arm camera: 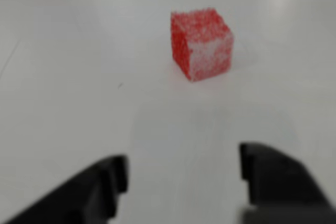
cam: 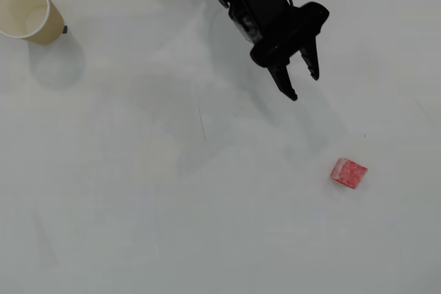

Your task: Pick up the cube and drop it in the cup.

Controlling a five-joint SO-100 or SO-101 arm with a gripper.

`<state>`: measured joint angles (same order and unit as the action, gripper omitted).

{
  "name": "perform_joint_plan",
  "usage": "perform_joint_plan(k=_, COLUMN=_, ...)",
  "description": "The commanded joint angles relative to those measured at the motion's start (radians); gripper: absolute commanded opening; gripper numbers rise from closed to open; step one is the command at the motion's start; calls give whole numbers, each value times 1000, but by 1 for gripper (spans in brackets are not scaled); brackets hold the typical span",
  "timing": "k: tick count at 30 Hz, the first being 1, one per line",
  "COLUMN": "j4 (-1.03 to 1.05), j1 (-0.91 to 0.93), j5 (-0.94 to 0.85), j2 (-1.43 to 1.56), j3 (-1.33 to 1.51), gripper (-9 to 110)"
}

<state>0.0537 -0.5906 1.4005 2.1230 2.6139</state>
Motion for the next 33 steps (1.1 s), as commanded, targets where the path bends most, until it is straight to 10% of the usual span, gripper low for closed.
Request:
perform_joint_plan(k=1, j4=-57, j1=2, j5=6, j2=-60, j3=-209, gripper=19)
perform_joint_plan(k=33, j4=-126, j1=-49, j5=8, j2=-701, j3=-701, gripper=27)
